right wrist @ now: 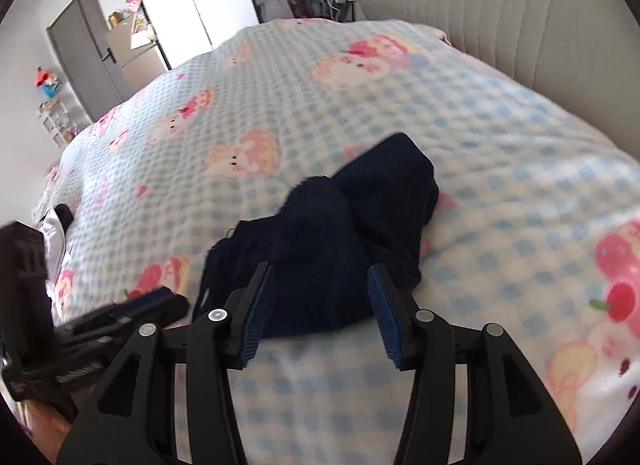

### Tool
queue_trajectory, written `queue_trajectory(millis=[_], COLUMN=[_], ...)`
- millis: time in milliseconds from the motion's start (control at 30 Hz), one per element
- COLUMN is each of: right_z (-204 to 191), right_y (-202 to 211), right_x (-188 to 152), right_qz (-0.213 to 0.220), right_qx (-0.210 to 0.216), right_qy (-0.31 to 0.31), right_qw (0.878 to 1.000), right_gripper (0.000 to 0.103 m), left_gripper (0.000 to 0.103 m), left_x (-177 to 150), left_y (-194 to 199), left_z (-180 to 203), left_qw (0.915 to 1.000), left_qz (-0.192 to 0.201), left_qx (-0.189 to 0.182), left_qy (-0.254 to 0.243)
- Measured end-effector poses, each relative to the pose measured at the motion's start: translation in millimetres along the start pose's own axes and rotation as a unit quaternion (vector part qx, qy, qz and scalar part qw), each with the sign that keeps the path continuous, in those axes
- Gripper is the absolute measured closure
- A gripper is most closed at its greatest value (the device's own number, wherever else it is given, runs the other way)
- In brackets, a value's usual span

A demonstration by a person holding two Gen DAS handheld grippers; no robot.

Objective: Fold clothes

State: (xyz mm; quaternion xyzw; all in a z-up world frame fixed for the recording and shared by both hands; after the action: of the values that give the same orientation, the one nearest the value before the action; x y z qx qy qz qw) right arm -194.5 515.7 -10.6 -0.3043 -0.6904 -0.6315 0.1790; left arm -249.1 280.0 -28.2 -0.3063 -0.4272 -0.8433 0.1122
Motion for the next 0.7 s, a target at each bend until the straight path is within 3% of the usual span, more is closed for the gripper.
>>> queue_trajectory(millis=[100,200,333,500,700], right_z=[-40,-90,-158,-231,-289], right_y=[18,23,28,51,76], right_x=[8,12,6,0,-9], right_qz=[0.002,0.003,-0.008,0.005,0.020], right_qx=[0.016,0.019,0.058,0.076,0.065], right_qy=[0.017,0.041,0.079,0.115,0.137], right_qw=[1.000,0.999,0.995,0.990,0.988], right_gripper=[0.041,0.037,0.037,0.033,0.030], left_gripper=[0.043,0.043,0.043,0.034,0.030], left_x=[16,33,41,42,28], left_y=[51,84,131,196,251], left_z=[-5,-35,-80,-117,-142], left_qw=[0.9967,0.9906,0.9778,0.9648,0.9595], left_qz=[0.036,0.041,0.048,0.077,0.100], left_qx=[0.064,0.128,0.204,0.251,0.261], left_qy=[-0.034,-0.024,-0.004,0.007,0.031])
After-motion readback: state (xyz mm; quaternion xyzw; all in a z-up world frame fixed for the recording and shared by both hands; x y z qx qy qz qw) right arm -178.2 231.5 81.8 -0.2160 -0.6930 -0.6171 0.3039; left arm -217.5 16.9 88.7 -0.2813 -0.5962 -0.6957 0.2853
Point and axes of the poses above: each gripper's, at about its wrist camera, not at the fingertips, and y roughly against the way its jaws point, z to its right, x to its top, the point moved 1 cm from there along -y, roughly the way its jaws point, and after that the axes turned 2 degrees about y, right-handed, at the moved point
